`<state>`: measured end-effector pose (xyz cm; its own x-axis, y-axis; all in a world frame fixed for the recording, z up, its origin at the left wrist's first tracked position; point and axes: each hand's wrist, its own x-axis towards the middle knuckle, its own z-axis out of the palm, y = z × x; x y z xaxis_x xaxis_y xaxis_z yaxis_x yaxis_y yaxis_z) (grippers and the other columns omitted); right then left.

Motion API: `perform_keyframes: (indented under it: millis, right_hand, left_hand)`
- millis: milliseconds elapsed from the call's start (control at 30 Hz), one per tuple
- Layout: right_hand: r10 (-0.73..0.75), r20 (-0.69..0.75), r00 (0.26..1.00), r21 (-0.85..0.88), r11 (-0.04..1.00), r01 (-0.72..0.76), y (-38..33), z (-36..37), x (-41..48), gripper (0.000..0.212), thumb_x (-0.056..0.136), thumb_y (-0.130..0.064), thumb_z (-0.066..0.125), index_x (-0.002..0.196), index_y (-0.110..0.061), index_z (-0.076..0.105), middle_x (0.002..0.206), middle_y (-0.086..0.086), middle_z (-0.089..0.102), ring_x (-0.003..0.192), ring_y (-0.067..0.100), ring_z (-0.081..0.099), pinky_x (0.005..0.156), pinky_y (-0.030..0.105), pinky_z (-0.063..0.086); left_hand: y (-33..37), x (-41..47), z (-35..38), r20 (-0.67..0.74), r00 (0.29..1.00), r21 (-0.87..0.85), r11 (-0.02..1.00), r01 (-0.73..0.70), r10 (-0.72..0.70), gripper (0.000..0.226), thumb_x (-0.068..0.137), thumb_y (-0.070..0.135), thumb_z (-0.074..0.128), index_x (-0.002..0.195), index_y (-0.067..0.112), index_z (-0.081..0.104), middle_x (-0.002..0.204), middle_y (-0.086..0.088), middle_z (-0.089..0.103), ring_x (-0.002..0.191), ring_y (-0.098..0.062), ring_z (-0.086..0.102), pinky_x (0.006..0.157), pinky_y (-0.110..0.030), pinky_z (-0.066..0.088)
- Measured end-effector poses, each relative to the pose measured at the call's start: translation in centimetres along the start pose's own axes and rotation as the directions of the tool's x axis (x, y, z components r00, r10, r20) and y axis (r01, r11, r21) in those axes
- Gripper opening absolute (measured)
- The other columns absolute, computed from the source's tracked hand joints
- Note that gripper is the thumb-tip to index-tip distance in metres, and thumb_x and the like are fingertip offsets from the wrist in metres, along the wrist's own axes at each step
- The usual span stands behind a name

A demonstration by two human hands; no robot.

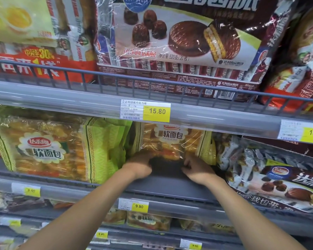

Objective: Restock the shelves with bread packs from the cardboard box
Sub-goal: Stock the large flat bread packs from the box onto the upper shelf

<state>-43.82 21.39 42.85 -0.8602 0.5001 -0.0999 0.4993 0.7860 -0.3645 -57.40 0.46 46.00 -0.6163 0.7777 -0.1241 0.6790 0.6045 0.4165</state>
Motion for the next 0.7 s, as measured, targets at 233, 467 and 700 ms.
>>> perform_keyframes:
  millis: [233,467,700]
  right_hand:
    - [0.003,-0.064,0.998,0.014,1.0,-0.002,0.1,0.3,1.7,0.017,0.091,-0.038,0.062,0.101,-0.026,0.056,0.105,-0.004,0.06,0.095,0.018,0.058,0.082,0.038,0.051]
    - [0.027,-0.053,0.998,0.024,0.999,-0.026,0.3,0.4,1.8,0.019,0.092,-0.04,0.062,0.106,-0.028,0.06,0.114,-0.005,0.059,0.101,0.017,0.057,0.087,0.036,0.05]
    - [0.065,-0.024,0.998,0.032,0.997,-0.064,-0.5,-0.1,0.5,0.03,0.093,-0.041,0.06,0.119,-0.027,0.062,0.124,-0.004,0.058,0.111,0.017,0.058,0.095,0.036,0.05]
  left_hand:
    - [0.0,1.7,0.6,-0.002,0.999,0.048,0.998,0.049,-0.049,0.064,0.09,0.018,0.052,0.15,0.034,0.039,0.158,-0.001,0.037,0.141,-0.028,0.043,0.11,-0.041,0.045]
    - [-0.2,1.9,1.1,-0.01,0.997,0.08,0.994,0.073,-0.073,0.06,0.088,0.028,0.055,0.147,0.03,0.041,0.154,0.0,0.043,0.139,-0.026,0.046,0.106,-0.04,0.048]
    - [-0.5,0.4,1.0,0.022,1.0,0.02,1.0,0.01,-0.011,0.053,0.09,0.029,0.055,0.142,0.027,0.045,0.15,-0.003,0.049,0.133,-0.029,0.052,0.105,-0.038,0.048]
